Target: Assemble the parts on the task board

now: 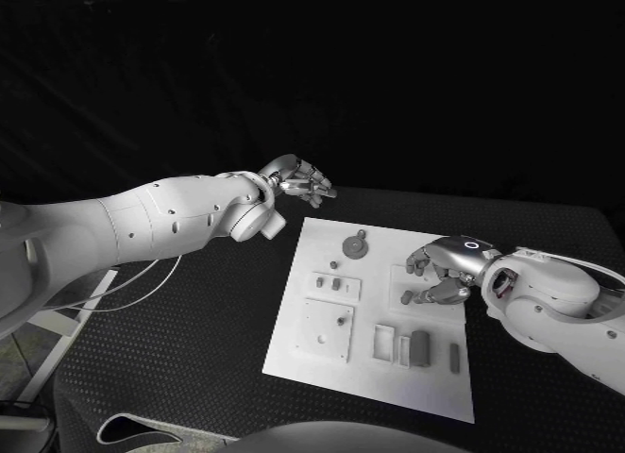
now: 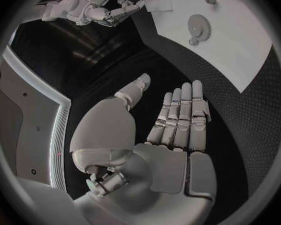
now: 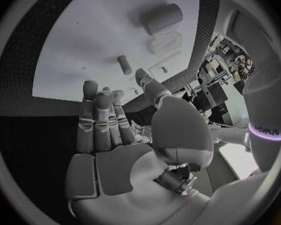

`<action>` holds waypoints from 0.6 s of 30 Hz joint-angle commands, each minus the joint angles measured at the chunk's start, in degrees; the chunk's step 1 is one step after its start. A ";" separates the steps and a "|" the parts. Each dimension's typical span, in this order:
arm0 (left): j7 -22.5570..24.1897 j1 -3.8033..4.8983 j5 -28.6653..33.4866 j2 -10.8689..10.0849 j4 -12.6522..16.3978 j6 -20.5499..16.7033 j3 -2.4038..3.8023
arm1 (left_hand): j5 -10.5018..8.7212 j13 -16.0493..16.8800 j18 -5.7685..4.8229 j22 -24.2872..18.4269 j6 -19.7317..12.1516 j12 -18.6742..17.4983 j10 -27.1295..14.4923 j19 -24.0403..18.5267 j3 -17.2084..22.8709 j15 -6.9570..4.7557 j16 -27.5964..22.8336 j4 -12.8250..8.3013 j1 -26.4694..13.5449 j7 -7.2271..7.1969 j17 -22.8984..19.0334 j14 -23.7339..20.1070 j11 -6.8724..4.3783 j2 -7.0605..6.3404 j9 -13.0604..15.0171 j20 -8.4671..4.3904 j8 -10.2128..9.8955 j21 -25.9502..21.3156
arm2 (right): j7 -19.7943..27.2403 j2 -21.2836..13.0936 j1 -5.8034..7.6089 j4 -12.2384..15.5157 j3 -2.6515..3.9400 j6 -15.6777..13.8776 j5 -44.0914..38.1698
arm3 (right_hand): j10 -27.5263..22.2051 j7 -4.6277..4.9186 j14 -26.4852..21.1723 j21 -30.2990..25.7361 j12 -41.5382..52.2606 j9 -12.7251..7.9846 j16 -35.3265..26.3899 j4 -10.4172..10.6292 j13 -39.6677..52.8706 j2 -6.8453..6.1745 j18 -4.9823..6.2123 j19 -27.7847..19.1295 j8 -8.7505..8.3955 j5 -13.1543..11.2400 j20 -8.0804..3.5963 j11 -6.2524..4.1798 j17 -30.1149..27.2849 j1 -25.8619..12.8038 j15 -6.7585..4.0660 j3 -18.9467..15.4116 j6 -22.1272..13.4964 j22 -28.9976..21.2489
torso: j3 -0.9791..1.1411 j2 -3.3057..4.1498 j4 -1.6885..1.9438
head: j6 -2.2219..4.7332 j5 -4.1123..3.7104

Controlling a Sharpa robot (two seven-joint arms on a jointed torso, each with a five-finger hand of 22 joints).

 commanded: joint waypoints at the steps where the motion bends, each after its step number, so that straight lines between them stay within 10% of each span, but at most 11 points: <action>1: 0.89 0.03 -0.12 0.10 -0.06 0.72 0.02 | -0.23 -0.08 0.62 -0.10 0.23 0.29 0.33 0.25 -0.40 0.05 -0.34 0.04 0.35 0.75 0.07 0.51 -0.06 0.13 0.00 -0.02 0.14 0.13 | -0.84 0.49 -0.35 -0.75 -0.33 1.08 -3.30 | 0.29 0.66 0.28 -0.07 0.25 -0.07 0.53 -0.16 -0.47 0.09 0.68 0.20 0.48 -0.10 -0.15 -0.15 -0.06 0.83 0.20 0.47 0.90 0.69 | 0.01 0.06 0.16 | -0.20 -0.08; 18: 0.81 0.02 -0.10 -0.06 0.04 0.88 0.02 | -0.23 -0.16 0.60 -0.13 0.08 0.30 0.26 0.26 -0.48 0.06 -0.43 0.10 0.24 0.81 0.15 0.53 -0.03 0.17 -0.08 -0.01 0.07 0.13 | 0.58 2.88 -1.84 -2.52 -1.33 -0.44 -3.37 | 8.39 1.84 1.47 0.44 3.06 -0.30 1.21 -0.44 -0.87 4.74 0.68 0.91 3.04 -0.12 -0.66 -2.76 -0.44 4.58 -2.29 -0.94 5.84 1.06 | -0.15 0.08 0.13 | -0.60 0.02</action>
